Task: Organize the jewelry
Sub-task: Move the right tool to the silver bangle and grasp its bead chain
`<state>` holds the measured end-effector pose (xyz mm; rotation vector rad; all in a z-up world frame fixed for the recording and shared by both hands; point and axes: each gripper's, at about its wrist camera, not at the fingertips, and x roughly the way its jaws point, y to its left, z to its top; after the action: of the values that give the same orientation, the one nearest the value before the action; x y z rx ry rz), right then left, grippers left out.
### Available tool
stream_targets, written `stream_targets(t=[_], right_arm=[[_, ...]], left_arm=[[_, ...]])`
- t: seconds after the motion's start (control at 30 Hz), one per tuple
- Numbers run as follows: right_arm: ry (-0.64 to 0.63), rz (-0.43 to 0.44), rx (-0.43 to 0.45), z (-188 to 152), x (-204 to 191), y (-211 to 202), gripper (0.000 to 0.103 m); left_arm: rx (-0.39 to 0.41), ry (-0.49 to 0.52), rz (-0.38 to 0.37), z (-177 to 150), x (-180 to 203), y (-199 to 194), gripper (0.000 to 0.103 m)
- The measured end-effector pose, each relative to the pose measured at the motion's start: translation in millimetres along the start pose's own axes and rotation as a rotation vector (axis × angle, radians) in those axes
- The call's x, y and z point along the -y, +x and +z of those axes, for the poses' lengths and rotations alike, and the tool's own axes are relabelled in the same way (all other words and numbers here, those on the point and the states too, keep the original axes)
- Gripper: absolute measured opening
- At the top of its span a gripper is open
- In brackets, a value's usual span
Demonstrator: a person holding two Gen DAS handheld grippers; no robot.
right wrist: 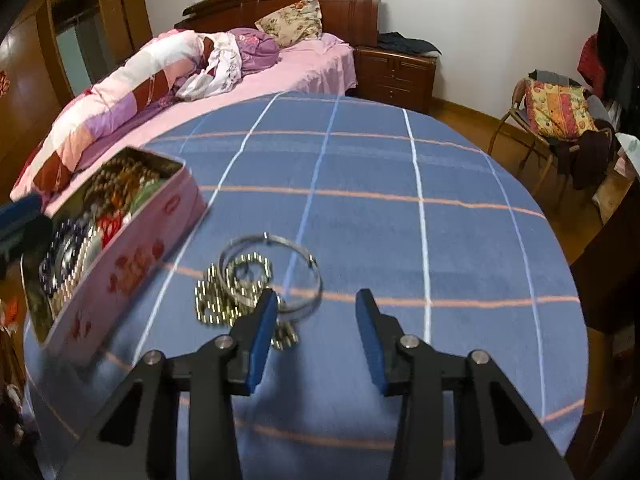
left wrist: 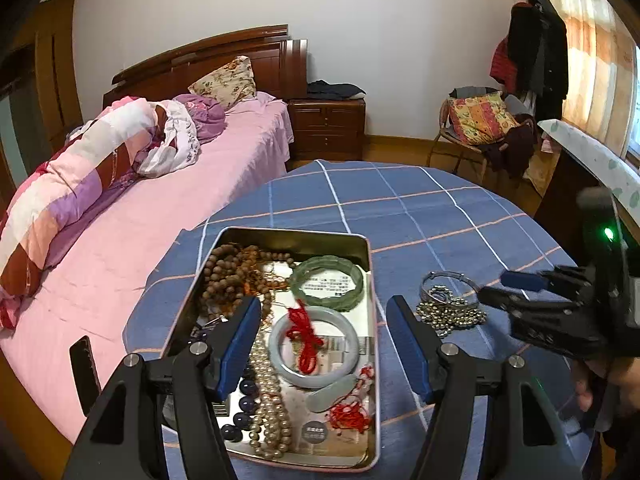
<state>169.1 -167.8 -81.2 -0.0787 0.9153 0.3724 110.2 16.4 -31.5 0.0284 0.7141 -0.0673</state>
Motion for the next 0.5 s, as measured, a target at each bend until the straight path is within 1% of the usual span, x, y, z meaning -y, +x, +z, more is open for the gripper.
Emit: stream_targets(t=[0.07, 0.1, 0.13, 0.17, 0.23, 0.33, 0.4, 0.43, 0.47, 0.5], right_arm=[[0.006, 0.023, 0.015, 5.1, -1.7, -0.1, 0.046], [0.005, 0.04, 0.019, 5.4, -3.0, -0.5, 0.05], [-0.002, 0.068, 0.022, 7.8, -6.6, -0.5, 0.062], [-0.008, 0.077, 0.027, 8.5, -9.9, -0.3, 0.074], [-0.042, 0.094, 0.029, 11.2, -20.0, 2.0, 0.082], [-0.072, 0.057, -0.019, 11.6, -29.3, 17.4, 0.082], [-0.058, 0.04, -0.058, 9.8, -26.9, 28.1, 0.081], [-0.037, 0.05, -0.075, 8.1, -22.6, 32.7, 0.079], [-0.019, 0.06, -0.06, 6.6, -19.0, 32.3, 0.075], [-0.013, 0.06, -0.061, 7.0, -18.1, 31.3, 0.074]], left_arm=[[0.0, 0.006, 0.0, 0.7, 2.4, 0.6, 0.065], [-0.001, 0.007, 0.0, 1.0, 2.2, 1.4, 0.065], [-0.003, 0.009, 0.0, 1.0, 2.5, 2.2, 0.065], [-0.005, 0.009, 0.0, 0.6, 2.7, 2.7, 0.065], [-0.008, 0.008, -0.001, -0.5, 1.9, 3.5, 0.065], [-0.011, 0.007, -0.002, -2.2, 1.4, 3.2, 0.065], [-0.011, 0.007, -0.002, -3.3, 1.7, 2.9, 0.065], [-0.011, 0.007, -0.003, -3.4, 1.5, 2.9, 0.065], [-0.013, 0.007, -0.002, -3.4, 1.8, 3.2, 0.065], [-0.012, 0.006, -0.002, -3.6, 1.5, 3.0, 0.065]])
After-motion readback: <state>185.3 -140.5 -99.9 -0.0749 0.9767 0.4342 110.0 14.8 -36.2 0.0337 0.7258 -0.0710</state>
